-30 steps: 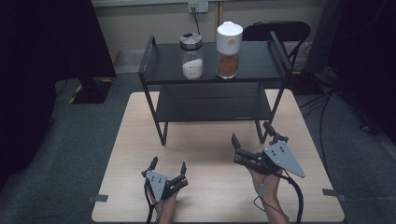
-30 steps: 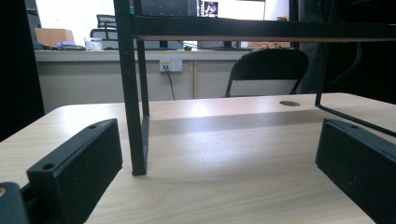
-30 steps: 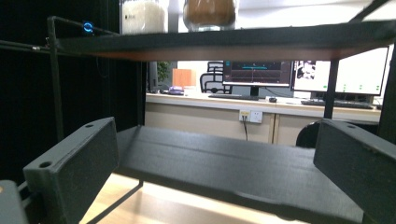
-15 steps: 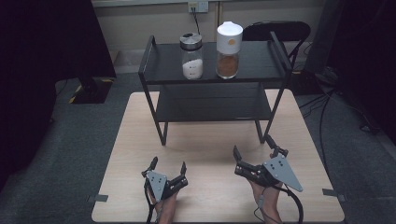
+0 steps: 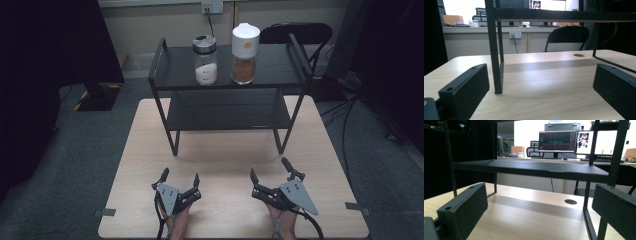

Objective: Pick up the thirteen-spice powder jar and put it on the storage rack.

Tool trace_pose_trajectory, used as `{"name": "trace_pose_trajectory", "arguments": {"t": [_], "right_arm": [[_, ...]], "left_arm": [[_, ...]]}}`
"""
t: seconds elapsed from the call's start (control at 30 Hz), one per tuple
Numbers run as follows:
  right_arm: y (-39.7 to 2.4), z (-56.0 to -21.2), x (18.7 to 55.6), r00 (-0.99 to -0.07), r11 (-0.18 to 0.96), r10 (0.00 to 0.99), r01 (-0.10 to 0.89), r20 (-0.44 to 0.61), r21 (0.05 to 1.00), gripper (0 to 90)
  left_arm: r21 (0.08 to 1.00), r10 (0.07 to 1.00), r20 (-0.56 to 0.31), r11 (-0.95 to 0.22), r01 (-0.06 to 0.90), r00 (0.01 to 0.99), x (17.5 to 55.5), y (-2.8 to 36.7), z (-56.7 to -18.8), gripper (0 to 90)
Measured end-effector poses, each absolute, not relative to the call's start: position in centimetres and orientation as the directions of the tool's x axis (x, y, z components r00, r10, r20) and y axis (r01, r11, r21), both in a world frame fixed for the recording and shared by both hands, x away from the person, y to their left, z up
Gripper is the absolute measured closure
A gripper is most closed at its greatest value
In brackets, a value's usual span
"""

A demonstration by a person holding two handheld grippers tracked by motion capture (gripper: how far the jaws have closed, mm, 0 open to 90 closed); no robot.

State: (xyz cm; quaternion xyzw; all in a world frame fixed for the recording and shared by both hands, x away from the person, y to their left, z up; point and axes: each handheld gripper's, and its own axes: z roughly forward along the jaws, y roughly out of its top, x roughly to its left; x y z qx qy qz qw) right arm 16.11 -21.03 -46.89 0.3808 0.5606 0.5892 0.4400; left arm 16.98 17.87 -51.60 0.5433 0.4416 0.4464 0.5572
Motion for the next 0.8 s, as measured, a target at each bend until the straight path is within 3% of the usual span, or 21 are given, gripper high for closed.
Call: {"name": "trace_pose_trajectory", "arguments": {"t": [0.8], "right_arm": [[-21.1, -50.7, 16.0, -0.293, 0.016, 0.956, -0.036, -0.026, 0.999, 0.0]], "left_arm": [[1.0, 0.978, -0.009, 0.013, -0.018, 0.208, 17.0, 17.8, -51.6, 0.1]]}}
